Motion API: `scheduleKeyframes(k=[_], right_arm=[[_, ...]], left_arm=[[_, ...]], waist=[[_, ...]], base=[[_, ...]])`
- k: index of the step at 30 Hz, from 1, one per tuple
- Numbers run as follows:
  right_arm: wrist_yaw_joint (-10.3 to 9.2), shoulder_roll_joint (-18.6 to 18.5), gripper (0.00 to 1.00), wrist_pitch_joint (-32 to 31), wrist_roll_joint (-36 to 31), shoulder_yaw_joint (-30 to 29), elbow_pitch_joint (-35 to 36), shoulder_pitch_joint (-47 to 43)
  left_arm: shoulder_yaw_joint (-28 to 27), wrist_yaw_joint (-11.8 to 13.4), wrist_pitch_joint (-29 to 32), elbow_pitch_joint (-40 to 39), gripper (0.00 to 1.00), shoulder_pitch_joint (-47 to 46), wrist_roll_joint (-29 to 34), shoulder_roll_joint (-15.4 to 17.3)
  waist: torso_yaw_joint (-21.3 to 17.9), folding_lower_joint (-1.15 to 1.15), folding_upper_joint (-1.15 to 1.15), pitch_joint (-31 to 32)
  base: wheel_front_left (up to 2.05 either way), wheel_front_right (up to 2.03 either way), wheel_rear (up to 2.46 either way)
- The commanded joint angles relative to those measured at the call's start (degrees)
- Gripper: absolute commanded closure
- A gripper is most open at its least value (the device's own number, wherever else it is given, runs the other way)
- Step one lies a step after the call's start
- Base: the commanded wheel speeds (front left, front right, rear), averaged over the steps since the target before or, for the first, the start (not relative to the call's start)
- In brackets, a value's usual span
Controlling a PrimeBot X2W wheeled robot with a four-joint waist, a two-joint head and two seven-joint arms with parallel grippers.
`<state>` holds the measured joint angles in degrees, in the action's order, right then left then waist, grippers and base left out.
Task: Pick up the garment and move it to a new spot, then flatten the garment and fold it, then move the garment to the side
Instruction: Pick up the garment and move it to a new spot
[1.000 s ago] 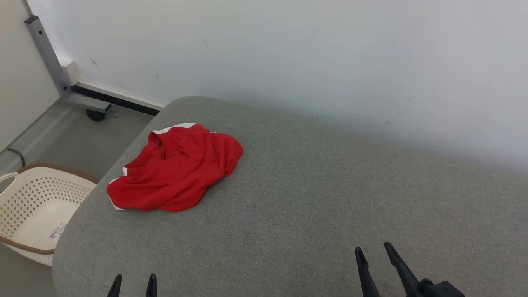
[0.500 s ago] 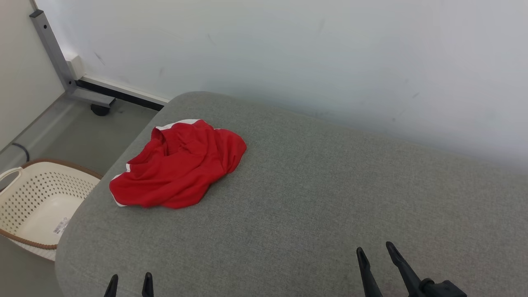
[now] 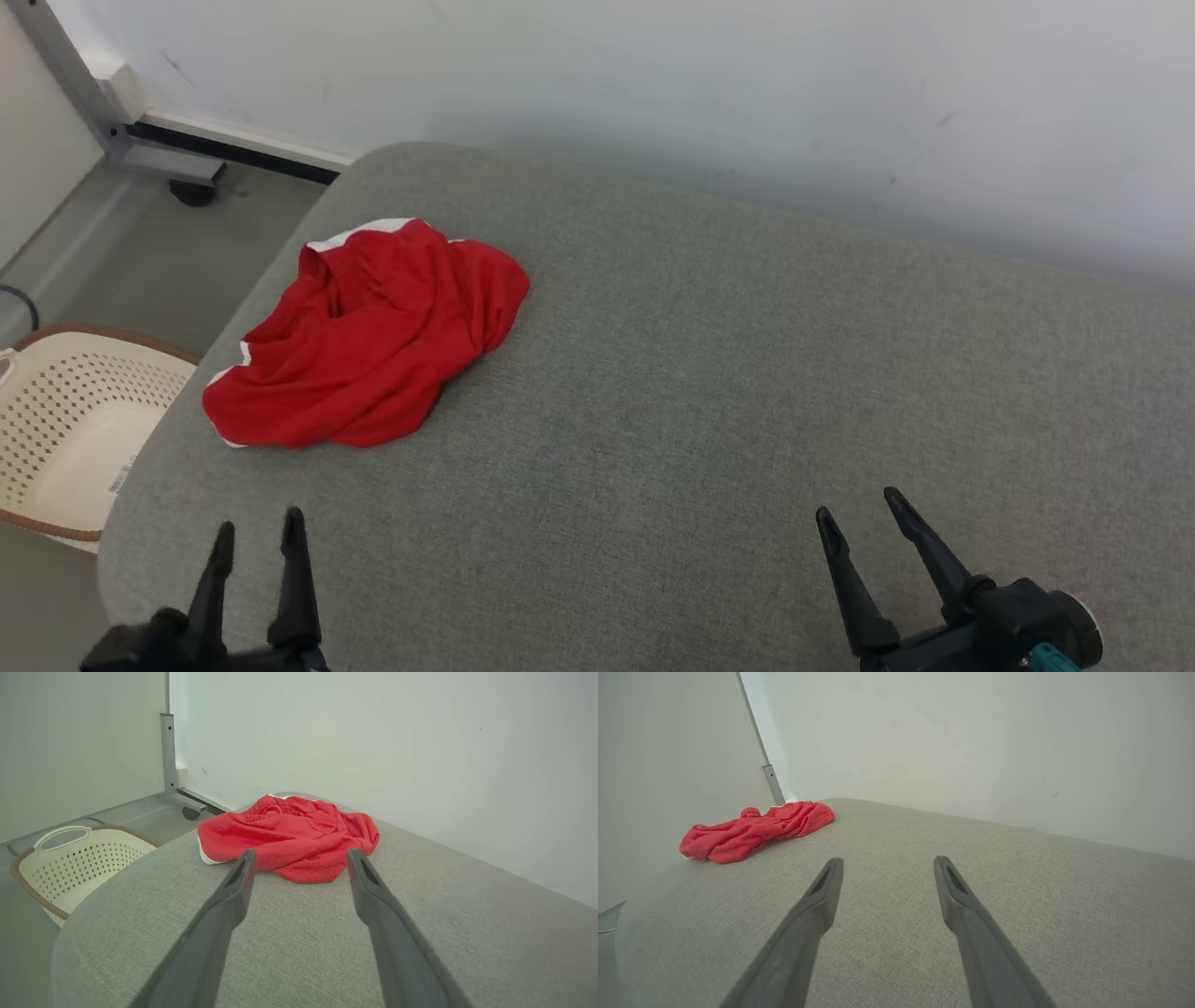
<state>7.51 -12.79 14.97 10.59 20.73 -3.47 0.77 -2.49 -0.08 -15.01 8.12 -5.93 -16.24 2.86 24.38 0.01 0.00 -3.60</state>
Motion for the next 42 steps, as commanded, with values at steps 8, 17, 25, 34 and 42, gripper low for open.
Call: scheduleKeyframes(k=[8, 17, 25, 34, 42], right_arm=[[-0.04, -4.07, 0.00, 0.26, -0.53, -0.02, 0.56, 3.98], [-0.04, -7.69, 0.00, 0.26, -1.41, -1.22, 2.24, 6.17], [-0.04, -9.38, 0.00, 0.26, -1.72, -0.57, 3.69, 8.28], [-0.04, -9.31, 0.00, 0.26, -1.47, -0.79, 4.53, 9.96], [-0.04, -8.38, 0.00, 0.24, 0.80, -0.49, 5.40, 11.46]], left_arm=[[-5.26, -2.24, -0.21, 13.93, 0.00, -15.48, -3.55, 1.41], [-6.24, -5.04, 3.77, 32.34, 0.00, -34.36, -7.68, 7.09], [-5.87, -5.98, 10.30, 46.43, 0.00, -46.50, -9.16, 11.80], [-3.69, -6.38, 18.06, 56.95, 0.00, -54.04, -8.78, 15.04], [-2.43, -6.76, 22.80, 62.48, 0.00, -56.71, -8.96, 16.65]], waist=[[-5.13, -0.01, 0.00, -8.91], [-7.50, -0.01, 0.00, -16.19], [-9.99, -0.01, 0.00, -19.94], [-13.00, -0.01, 0.00, -23.13], [-15.22, -0.01, 0.00, -24.71]], base=[[0.00, 0.00, 0.00], [0.00, 0.00, 0.00], [0.00, 0.00, 0.00], [0.00, 0.00, 0.00], [0.00, 0.00, 0.00]])
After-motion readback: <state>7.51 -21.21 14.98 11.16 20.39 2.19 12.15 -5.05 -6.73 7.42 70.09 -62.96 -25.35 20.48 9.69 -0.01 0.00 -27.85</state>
